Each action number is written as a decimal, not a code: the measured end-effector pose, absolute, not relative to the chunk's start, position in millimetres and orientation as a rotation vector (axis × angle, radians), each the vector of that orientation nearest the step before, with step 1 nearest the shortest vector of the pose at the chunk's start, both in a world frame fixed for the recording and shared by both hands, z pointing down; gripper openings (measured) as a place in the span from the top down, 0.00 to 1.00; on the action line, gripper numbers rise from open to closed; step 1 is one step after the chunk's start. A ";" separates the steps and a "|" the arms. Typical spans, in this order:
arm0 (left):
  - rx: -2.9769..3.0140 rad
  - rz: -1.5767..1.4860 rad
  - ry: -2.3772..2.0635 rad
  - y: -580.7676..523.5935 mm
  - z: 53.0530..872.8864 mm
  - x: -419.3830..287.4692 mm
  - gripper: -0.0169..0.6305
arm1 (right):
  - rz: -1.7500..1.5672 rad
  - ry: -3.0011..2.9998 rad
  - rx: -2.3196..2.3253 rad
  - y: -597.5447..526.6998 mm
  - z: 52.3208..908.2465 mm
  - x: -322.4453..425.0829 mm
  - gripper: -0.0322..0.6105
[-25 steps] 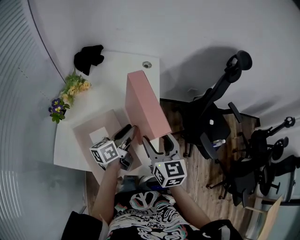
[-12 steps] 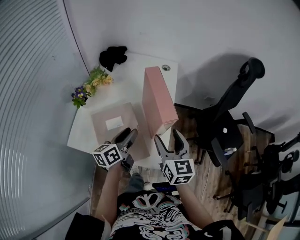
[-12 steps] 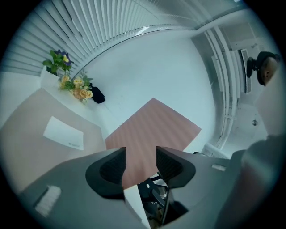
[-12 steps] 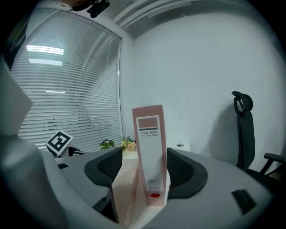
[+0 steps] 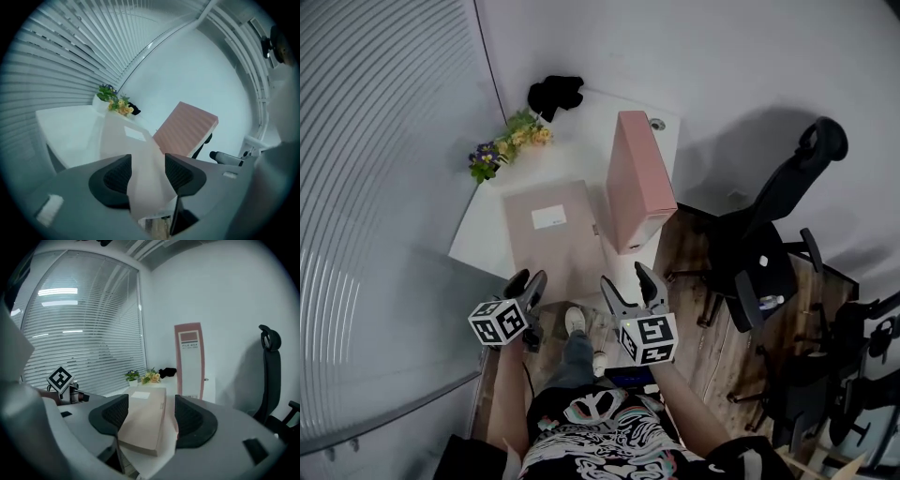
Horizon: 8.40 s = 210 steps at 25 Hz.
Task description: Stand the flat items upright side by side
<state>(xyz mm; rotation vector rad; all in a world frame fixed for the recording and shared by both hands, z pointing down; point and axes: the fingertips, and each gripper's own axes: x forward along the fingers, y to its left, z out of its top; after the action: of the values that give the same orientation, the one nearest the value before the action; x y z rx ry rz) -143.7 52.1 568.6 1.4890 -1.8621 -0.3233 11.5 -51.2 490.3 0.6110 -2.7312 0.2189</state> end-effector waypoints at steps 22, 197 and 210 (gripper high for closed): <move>1.157 -0.819 -1.651 113.2 656.6 -136.9 0.51 | 0.057 -2.481 0.164 12.4 603.5 -16.5 0.48; 1.913 -0.701 -0.967 -92.6 499.5 -220.3 0.65 | 0.384 -2.161 0.451 -141.9 478.6 -245.1 0.43; 1.897 -0.730 -0.902 -89.4 504.0 -221.8 0.64 | 0.376 -2.155 0.483 -140.2 478.6 -246.1 0.43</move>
<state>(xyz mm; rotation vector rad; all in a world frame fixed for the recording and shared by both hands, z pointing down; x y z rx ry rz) -221.8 -89.4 504.0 1.8971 -0.9021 -0.7304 -246.1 -140.2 478.6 0.4827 -2.1547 0.3761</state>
